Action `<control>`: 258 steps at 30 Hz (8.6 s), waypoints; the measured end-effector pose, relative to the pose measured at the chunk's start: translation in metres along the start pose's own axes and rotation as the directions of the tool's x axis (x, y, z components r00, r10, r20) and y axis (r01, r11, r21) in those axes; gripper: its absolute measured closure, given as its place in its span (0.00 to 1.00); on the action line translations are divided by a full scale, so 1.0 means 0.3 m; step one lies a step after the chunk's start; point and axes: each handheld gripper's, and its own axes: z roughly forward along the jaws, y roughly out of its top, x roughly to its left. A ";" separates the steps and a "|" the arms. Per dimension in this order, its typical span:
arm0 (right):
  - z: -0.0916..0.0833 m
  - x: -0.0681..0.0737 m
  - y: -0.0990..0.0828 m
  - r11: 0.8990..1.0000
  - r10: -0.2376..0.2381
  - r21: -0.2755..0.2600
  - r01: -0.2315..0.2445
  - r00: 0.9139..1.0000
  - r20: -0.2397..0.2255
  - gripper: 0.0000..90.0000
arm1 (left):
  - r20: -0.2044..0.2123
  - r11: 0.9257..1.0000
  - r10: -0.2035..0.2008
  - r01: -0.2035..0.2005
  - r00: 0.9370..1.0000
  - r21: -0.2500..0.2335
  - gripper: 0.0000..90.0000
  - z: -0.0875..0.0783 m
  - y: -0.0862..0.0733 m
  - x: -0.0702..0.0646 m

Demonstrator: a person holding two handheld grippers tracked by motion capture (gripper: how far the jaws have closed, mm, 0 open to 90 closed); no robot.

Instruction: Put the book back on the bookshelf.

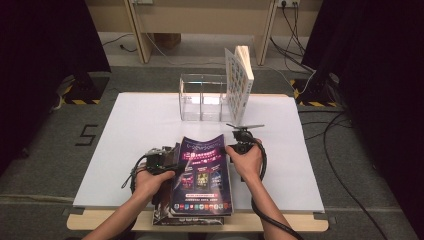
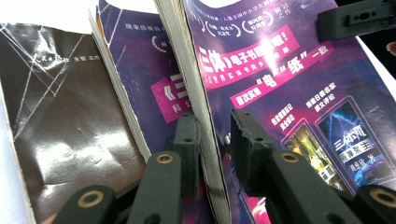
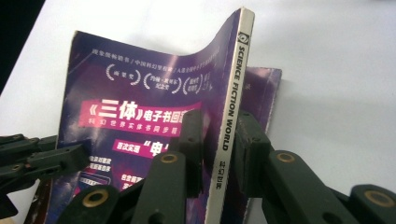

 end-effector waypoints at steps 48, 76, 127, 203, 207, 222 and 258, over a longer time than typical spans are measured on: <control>-0.187 0.078 0.040 0.990 -0.064 -0.127 0.063 0.998 -0.004 0.92 | -0.003 0.996 0.016 -0.016 1.000 -0.087 0.65 -0.104 -0.035 0.041; -0.293 0.123 0.113 0.963 -0.110 -0.240 0.120 0.992 0.055 0.92 | -0.011 0.995 0.006 -0.007 1.000 -0.102 0.64 -0.121 -0.022 0.054; -0.361 0.211 0.211 0.918 -0.149 -0.357 0.171 0.985 0.090 0.92 | -0.012 0.992 -0.007 0.006 1.000 -0.122 0.63 -0.135 -0.011 0.065; -0.362 0.250 0.399 0.853 -0.132 -0.488 0.184 0.981 0.139 0.92 | -0.014 0.993 -0.022 0.020 1.000 -0.119 0.63 -0.136 -0.010 0.088; -0.355 0.250 0.411 0.850 -0.131 -0.493 0.185 0.981 0.141 0.92 | -0.013 0.992 -0.023 0.021 1.000 -0.121 0.63 -0.136 -0.010 0.089; -0.327 0.246 0.454 0.841 -0.113 -0.511 0.178 0.981 0.155 0.93 | -0.015 0.992 -0.026 0.024 1.000 -0.121 0.63 -0.135 -0.010 0.096; -0.256 0.264 0.591 0.800 -0.105 -0.563 0.208 0.972 0.210 0.92 | -0.017 0.992 -0.038 0.036 0.999 -0.120 0.64 -0.138 -0.010 0.107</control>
